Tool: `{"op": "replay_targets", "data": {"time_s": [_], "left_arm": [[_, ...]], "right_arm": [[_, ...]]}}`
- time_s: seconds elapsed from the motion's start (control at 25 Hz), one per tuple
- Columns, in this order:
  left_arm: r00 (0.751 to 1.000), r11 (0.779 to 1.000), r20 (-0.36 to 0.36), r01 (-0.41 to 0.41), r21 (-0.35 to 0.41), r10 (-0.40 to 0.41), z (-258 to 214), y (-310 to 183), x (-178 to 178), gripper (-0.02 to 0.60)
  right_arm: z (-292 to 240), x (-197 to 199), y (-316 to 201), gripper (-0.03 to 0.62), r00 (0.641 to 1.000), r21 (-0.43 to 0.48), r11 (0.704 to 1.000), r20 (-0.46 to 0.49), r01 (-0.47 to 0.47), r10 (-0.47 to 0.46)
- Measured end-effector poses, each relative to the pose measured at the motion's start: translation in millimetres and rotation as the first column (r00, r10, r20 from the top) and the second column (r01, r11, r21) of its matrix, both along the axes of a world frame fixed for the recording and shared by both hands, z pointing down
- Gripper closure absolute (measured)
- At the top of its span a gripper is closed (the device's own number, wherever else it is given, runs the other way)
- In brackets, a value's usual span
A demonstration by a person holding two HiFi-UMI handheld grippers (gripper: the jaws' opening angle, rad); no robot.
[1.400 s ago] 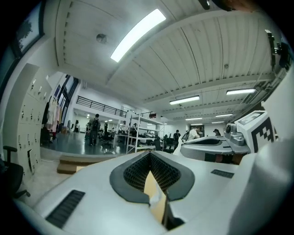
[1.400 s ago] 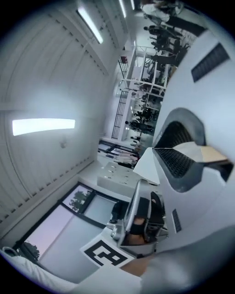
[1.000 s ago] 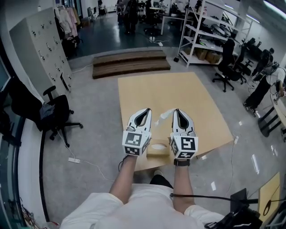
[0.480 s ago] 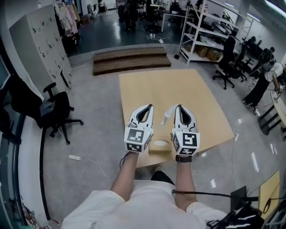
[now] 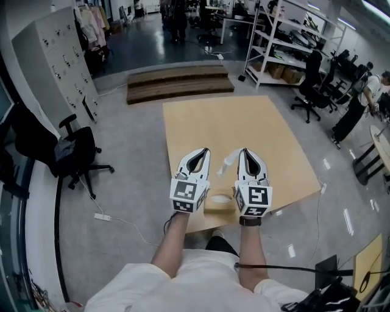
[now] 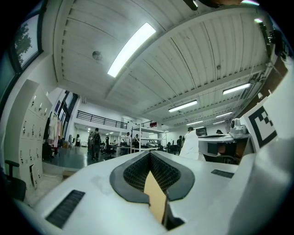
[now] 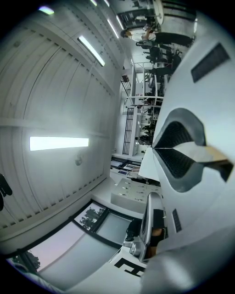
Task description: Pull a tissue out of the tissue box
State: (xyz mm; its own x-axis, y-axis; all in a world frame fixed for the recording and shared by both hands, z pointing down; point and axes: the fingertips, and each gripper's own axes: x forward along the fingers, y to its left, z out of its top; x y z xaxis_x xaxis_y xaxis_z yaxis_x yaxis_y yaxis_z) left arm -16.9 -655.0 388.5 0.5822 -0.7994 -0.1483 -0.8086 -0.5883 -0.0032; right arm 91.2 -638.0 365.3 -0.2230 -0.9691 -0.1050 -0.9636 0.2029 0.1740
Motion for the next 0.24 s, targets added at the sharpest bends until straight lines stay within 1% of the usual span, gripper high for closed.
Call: {"op": "replay_targets", "data": {"time_s": [0.08,0.24], "left_arm": [[1.0,1.0,0.01,-0.023,0.001,0.023,-1.1,-1.5,4.2,0.58],[0.993,0.995,0.071,-0.101,0.024,0.099,-5.8,0.8,22.7,0.58]], "right_arm": [[-0.8,2.1,-3.8,0.591,1.0,-0.003,1.0,0.003,-0.009,0.009],[-5.8,10.9,-10.3,0.591,1.0,0.002,1.0,0.008,-0.028,0.027]]}}
